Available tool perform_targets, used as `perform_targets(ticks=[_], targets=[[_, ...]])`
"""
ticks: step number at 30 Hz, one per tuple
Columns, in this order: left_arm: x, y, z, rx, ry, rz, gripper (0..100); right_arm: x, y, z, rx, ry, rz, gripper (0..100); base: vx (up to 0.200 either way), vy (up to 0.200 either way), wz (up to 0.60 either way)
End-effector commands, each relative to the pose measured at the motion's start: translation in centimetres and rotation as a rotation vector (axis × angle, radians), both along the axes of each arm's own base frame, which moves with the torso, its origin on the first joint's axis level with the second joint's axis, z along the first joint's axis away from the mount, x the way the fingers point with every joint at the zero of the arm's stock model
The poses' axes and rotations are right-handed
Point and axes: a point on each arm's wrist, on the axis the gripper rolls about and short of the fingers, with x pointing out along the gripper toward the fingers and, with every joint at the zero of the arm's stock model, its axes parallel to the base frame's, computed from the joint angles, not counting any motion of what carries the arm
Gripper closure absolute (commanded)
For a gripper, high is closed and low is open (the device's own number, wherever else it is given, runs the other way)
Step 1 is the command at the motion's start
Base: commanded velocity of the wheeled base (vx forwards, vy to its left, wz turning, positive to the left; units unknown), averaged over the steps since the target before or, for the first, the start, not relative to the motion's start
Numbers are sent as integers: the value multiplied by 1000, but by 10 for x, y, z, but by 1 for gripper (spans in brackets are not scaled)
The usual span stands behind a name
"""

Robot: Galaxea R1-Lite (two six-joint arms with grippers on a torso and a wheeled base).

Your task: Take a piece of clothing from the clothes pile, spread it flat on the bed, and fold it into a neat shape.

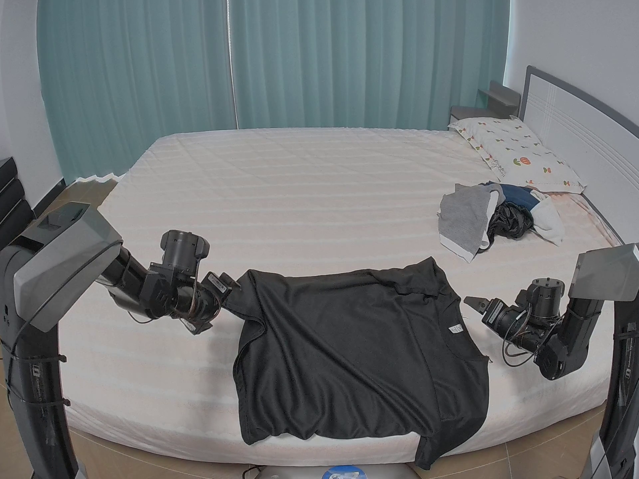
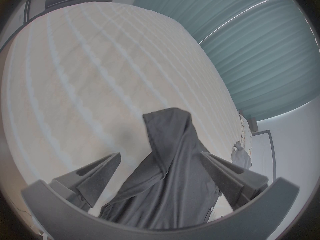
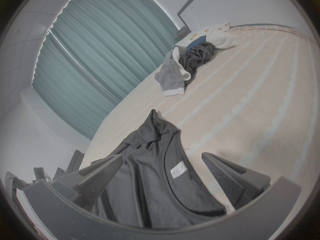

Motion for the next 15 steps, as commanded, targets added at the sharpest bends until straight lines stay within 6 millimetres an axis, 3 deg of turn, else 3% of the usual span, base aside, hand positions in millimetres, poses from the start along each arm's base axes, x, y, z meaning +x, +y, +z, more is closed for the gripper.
perform_targets(ticks=[1, 5, 11, 15], targets=[[-52, 0, 9, -53, -22, -3, 0, -21, -10, -10, 47, 81, -6, 0, 0, 0, 0], [-63, 0, 0, -155, -46, 57, 0, -24, -10, -22, 52, 127, 0, 0, 0, 0, 0], [-82, -1, -11, -162, 0, 32, 0, -29, -10, -31, 69, 167, 9, 0, 0, 0, 0], [-83, -3, -12, -170, -8, 25, 0, -31, -10, -31, 77, 170, 16, 0, 0, 0, 0]])
